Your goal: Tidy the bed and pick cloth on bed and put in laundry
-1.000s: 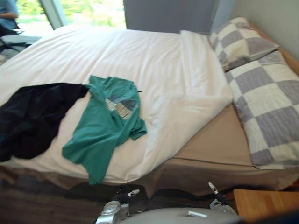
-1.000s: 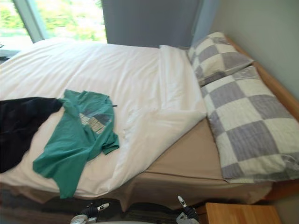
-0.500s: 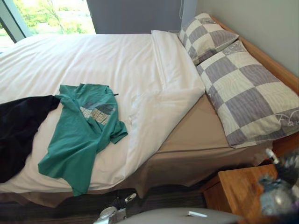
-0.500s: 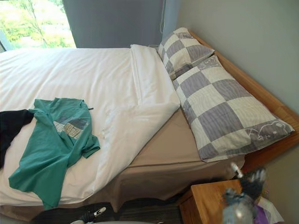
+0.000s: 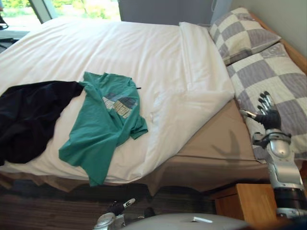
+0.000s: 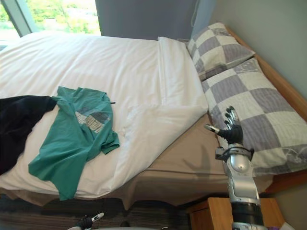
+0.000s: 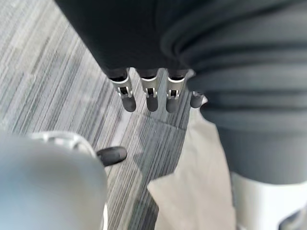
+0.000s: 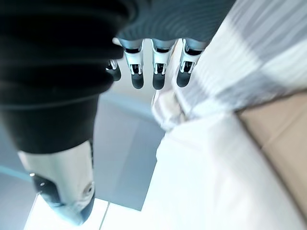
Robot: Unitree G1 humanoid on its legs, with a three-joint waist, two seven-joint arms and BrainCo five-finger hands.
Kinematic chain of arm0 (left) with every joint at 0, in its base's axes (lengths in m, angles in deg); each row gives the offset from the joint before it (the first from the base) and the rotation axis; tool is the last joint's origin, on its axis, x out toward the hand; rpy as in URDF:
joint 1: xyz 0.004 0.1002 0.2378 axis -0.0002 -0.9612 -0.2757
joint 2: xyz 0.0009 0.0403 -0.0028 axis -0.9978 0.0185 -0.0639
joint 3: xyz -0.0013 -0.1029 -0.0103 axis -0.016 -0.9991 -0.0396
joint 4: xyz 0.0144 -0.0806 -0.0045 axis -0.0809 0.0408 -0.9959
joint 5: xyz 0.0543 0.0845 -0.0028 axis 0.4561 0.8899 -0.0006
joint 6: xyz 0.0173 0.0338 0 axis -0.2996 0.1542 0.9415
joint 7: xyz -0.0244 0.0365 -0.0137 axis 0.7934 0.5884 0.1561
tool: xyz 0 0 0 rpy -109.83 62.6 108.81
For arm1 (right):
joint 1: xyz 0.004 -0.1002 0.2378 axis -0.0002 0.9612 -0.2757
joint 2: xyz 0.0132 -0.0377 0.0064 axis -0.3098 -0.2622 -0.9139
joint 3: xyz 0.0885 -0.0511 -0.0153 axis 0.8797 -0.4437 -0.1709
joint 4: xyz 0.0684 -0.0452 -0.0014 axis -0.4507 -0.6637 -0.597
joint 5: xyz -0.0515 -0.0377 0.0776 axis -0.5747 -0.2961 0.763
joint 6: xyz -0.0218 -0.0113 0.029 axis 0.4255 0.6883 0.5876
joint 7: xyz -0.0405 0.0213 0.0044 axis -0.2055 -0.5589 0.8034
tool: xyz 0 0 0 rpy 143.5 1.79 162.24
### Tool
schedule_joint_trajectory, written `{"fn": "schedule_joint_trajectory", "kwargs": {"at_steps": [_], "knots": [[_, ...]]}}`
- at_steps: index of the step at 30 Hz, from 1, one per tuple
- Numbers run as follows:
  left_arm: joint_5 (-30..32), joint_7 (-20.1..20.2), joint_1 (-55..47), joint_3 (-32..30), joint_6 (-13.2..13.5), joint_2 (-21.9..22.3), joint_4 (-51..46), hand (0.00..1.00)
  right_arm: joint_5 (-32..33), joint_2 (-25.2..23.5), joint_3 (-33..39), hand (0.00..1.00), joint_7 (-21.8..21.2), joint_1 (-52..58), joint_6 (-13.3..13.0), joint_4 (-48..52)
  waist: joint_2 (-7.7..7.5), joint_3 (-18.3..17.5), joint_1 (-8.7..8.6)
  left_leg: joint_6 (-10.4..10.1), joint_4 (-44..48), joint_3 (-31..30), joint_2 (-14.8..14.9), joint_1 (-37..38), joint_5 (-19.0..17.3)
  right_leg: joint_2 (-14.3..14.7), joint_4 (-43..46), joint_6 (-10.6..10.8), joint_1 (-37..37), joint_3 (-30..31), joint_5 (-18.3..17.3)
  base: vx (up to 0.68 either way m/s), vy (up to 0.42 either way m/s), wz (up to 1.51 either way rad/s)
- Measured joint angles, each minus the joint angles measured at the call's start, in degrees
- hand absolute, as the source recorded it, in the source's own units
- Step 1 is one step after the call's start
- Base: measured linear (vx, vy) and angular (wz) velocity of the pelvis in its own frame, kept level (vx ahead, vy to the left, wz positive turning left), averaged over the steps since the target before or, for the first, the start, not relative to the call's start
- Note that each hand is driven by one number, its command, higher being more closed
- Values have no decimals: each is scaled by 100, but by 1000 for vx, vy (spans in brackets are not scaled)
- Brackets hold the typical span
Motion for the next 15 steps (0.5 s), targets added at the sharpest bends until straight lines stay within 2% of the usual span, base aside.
{"fn": "schedule_joint_trajectory", "kwargs": {"at_steps": [3,5,6,7,8,10,13,15], "knots": [[264,-55,-1,198,-34,-171,13,0,-184,-6,-582,0,49,-464,273,-91,-75,146,127,58,-1,-68,13,-194,41,24,3,1,-133,-7,10,8,-35,12],[344,-118,28,205,-82,-229,39,0,-258,-8,-903,0,158,-911,458,-419,-158,308,149,84,4,-161,113,-373,135,114,8,-106,-285,-18,178,-14,-51,22],[348,-130,75,209,-145,-265,42,0,-292,-9,-1030,0,267,-1125,563,-604,-172,352,243,72,10,-222,246,-541,208,233,5,-209,-450,-5,400,-8,-47,23],[349,-142,159,209,-173,-338,33,0,-347,-14,-1136,0,423,-1393,602,-789,-249,492,336,70,36,-293,381,-667,288,375,2,-315,-564,-8,616,-6,-42,23],[349,-148,187,207,-184,-380,30,0,-350,-25,-1161,0,471,-1486,618,-841,-295,536,373,59,37,-312,408,-708,319,399,0,-303,-594,-8,650,-6,-44,32],[351,-240,351,192,-237,-572,-28,0,-386,-60,-1180,0,742,-1990,619,-1100,-535,788,494,57,38,-473,472,-882,436,481,-81,-340,-655,-7,747,-27,-48,40],[352,-252,441,170,-250,-617,-70,0,-460,-60,-1236,0,961,-2424,565,-1275,-582,906,626,59,38,-540,529,-1088,515,551,-117,-380,-814,-2,885,-29,-21,16],[361,-262,465,137,-281,-623,-177,0,-665,-59,-1395,0,1084,-2649,561,-1428,-584,977,680,64,37,-589,538,-1203,537,566,-193,-324,-866,-1,954,-50,8,10]]}}
